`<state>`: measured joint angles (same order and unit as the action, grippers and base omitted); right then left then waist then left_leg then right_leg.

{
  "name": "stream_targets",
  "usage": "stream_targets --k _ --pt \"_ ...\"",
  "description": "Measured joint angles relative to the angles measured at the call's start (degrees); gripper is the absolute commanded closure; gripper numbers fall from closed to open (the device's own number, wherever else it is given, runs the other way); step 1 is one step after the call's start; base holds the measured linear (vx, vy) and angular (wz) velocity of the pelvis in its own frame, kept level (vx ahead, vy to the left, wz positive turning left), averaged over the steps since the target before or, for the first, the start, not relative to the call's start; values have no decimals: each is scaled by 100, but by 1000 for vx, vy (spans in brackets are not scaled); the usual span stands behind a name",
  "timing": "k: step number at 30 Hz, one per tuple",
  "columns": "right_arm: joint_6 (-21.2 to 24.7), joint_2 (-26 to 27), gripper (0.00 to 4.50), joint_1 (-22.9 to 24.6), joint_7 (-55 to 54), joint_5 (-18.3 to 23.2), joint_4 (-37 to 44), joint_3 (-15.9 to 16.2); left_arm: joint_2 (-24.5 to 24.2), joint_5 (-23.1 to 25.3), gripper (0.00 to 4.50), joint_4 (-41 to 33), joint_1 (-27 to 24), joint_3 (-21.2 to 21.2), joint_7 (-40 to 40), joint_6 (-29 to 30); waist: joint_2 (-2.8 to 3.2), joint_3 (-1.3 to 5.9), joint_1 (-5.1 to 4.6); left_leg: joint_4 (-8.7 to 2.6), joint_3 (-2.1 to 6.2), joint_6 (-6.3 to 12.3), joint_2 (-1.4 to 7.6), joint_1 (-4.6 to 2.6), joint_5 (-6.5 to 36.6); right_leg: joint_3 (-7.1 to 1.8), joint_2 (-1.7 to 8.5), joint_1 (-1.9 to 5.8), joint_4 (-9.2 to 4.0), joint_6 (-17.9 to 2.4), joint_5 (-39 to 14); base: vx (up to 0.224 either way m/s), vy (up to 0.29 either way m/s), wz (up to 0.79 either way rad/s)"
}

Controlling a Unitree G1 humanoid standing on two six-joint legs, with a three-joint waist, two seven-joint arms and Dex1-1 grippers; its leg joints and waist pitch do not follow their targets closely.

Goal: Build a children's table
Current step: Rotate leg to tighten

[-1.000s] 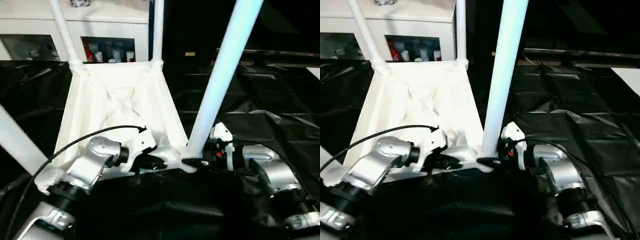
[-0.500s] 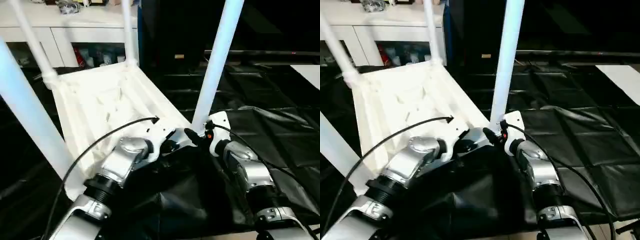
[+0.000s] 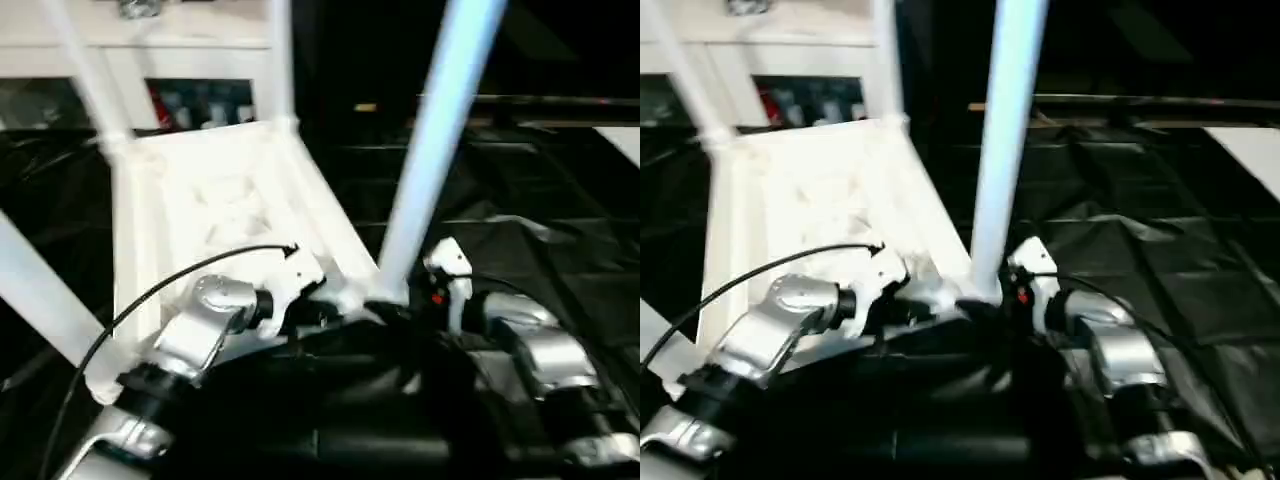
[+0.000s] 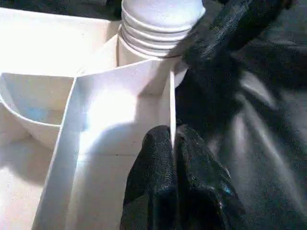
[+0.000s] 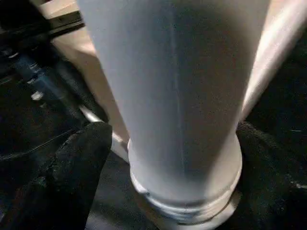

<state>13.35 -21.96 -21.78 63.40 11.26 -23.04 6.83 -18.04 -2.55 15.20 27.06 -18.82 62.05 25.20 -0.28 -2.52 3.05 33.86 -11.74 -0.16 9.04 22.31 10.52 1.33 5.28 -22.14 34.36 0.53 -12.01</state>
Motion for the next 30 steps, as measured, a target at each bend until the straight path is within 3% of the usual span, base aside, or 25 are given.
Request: stream_targets --k 3,17,21,25,28,30 --pt "41 -79 46 27 338 35 42 33 -92 -11 450 -48 -25 -14 229 0 -10 -6 30 4 0 1 0 2 -1 1 1 -1 2 -1 0 0 0 0" --pt "149 -49 161 -2 409 1 35 59 -214 -52 450 -126 -106 -6 364 -3 -18 -11 22 10 -11 -26 0 -5 11 -10 2 4 13 -4 3 0 0 0" --pt "-286 458 172 -106 -960 -401 -321 -51 130 147 450 263 74 163 -365 -20 -23 -6 -89 14 -11 -34 -1 -33 10 -17 2 19 19 -8 6 0 0 0" --pt "-262 1049 175 -376 -2482 -590 -780 -391 736 355 450 804 375 321 -1342 44 -20 -6 -167 16 -11 -36 -3 -37 9 -23 2 17 0 18 -9 -39 7 -2" --pt "-263 1326 175 -607 -3356 -672 -1087 -522 1117 410 450 1037 507 393 -1891 146 19 -5 -273 14 -10 -36 -9 -35 9 -29 3 16 -37 19 -11 0 0 0" --pt "-269 1464 175 -732 -3642 -727 -1242 -609 1256 457 450 1164 571 409 -2097 146 46 -2 -291 16 -11 -35 -15 -34 9 -38 3 16 -40 16 -8 0 0 0"
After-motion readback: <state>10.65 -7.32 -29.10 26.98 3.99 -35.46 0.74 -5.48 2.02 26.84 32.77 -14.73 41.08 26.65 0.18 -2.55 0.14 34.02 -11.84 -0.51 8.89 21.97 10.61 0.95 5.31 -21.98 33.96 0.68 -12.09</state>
